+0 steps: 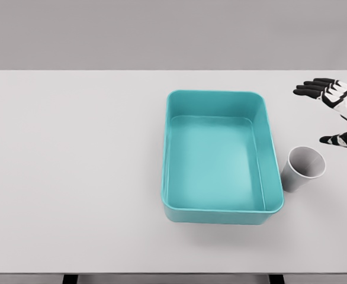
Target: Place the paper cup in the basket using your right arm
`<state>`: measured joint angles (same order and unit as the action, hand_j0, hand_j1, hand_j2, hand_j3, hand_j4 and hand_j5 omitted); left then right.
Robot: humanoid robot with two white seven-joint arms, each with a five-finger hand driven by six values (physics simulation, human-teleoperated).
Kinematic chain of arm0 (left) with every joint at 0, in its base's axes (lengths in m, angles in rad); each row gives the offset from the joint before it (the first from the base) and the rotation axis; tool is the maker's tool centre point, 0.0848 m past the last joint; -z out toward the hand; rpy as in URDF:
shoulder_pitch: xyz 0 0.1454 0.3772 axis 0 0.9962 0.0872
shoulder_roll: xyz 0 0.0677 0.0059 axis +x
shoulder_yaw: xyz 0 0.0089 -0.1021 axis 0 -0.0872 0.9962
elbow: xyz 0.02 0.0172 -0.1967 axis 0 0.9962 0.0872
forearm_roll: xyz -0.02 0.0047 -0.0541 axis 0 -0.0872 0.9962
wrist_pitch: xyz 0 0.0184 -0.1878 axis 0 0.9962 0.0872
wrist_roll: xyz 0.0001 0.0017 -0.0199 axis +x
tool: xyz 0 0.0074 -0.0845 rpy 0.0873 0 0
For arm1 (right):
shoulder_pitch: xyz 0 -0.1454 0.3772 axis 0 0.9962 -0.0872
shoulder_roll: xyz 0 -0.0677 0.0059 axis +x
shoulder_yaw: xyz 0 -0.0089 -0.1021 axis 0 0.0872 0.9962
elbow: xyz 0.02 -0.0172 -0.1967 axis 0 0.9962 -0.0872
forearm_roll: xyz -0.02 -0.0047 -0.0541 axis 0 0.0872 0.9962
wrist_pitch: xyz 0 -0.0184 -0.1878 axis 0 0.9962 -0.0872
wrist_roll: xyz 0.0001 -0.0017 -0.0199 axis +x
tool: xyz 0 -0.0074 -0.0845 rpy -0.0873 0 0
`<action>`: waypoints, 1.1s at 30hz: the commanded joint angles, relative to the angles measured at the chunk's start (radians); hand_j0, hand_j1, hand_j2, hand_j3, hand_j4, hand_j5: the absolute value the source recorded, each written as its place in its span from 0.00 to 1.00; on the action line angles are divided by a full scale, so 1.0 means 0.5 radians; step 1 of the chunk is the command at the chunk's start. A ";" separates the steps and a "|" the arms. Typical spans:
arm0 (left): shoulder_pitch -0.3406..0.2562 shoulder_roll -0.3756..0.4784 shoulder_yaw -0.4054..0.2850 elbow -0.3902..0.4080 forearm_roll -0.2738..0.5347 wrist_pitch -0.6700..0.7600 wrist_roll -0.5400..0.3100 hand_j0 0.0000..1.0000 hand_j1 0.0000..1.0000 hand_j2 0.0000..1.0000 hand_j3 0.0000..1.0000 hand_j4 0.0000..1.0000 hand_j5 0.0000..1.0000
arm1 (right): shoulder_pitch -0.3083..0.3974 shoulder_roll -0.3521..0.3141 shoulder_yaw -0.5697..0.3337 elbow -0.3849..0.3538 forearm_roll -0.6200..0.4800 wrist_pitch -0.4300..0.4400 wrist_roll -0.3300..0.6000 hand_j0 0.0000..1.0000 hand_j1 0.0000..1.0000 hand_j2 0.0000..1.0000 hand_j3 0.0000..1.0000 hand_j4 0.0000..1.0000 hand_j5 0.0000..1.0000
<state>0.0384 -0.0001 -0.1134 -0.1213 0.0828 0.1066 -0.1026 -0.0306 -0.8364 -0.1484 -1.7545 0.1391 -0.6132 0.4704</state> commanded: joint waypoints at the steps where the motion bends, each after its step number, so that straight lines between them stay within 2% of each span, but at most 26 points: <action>1: 0.000 0.000 0.000 0.000 0.000 -0.002 0.000 1.00 1.00 1.00 1.00 1.00 1.00 | -0.006 0.010 0.002 -0.001 -0.014 0.005 0.007 1.00 1.00 1.00 1.00 1.00 1.00; 3: 0.000 0.000 0.000 0.000 0.000 -0.002 0.000 1.00 1.00 1.00 1.00 1.00 1.00 | -0.061 0.148 -0.032 -0.001 -0.002 0.005 0.010 1.00 1.00 1.00 1.00 1.00 1.00; 6: 0.000 0.000 0.000 0.000 0.000 -0.002 0.000 1.00 1.00 1.00 1.00 1.00 1.00 | -0.086 0.185 -0.136 0.024 -0.045 0.005 0.029 1.00 1.00 1.00 1.00 1.00 1.00; 7: 0.000 0.000 0.000 0.000 0.000 -0.002 0.000 1.00 1.00 1.00 1.00 1.00 1.00 | -0.080 0.182 -0.145 0.036 -0.250 0.005 0.117 1.00 1.00 1.00 1.00 1.00 1.00; 8: 0.000 0.000 0.000 0.000 0.000 -0.002 0.000 1.00 1.00 1.00 1.00 1.00 1.00 | -0.058 0.157 -0.142 0.054 -0.544 0.005 0.240 1.00 1.00 1.00 1.00 1.00 1.00; 10: 0.000 0.000 0.000 0.000 0.000 -0.002 0.000 1.00 1.00 1.00 1.00 1.00 1.00 | -0.037 0.065 -0.139 0.153 -1.050 0.005 0.281 1.00 1.00 1.00 1.00 1.00 1.00; 13: 0.000 0.000 0.000 0.000 0.000 -0.002 0.000 1.00 1.00 1.00 1.00 1.00 1.00 | 0.043 0.053 -0.154 0.190 -1.177 0.097 0.281 1.00 1.00 1.00 1.00 1.00 1.00; 16: 0.000 0.000 0.000 0.000 0.000 -0.002 0.000 1.00 1.00 1.00 1.00 1.00 1.00 | 0.214 0.056 -0.182 0.232 -1.263 0.156 0.281 1.00 1.00 1.00 1.00 1.00 1.00; 17: 0.000 0.000 0.000 0.000 0.000 -0.002 0.000 1.00 1.00 1.00 1.00 1.00 1.00 | 0.297 0.056 -0.185 0.300 -1.349 0.156 0.281 1.00 1.00 1.00 1.00 1.00 1.00; 19: 0.000 0.000 0.000 0.000 0.000 -0.002 0.000 1.00 1.00 1.00 1.00 1.00 1.00 | 0.377 0.071 -0.185 0.404 -1.530 0.156 0.281 1.00 1.00 1.00 1.00 1.00 1.00; 22: 0.000 0.000 0.000 0.000 0.000 -0.002 0.000 1.00 1.00 1.00 1.00 1.00 1.00 | 0.445 0.062 -0.179 0.502 -1.548 0.156 0.281 1.00 1.00 1.00 1.00 1.00 1.00; 25: 0.000 0.000 0.000 0.000 0.000 -0.002 0.000 1.00 1.00 1.00 1.00 1.00 1.00 | 0.595 0.093 -0.117 0.555 -1.548 0.156 0.281 1.00 1.00 1.00 1.00 1.00 1.00; 29: 0.000 0.000 0.000 0.000 0.000 -0.002 0.000 1.00 1.00 1.00 1.00 1.00 1.00 | 0.607 0.151 -0.059 0.726 -1.548 0.156 0.281 1.00 1.00 1.00 1.00 1.00 1.00; 33: 0.000 0.000 0.000 0.000 0.000 -0.002 0.000 1.00 1.00 1.00 1.00 1.00 1.00 | 0.601 0.209 0.091 0.729 -1.551 0.165 0.281 1.00 1.00 1.00 1.00 1.00 1.00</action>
<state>0.0384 -0.0001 -0.1134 -0.1213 0.0828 0.1061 -0.1026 0.2685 -0.7441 -0.1388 -1.4014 -0.6273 -0.5325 0.6110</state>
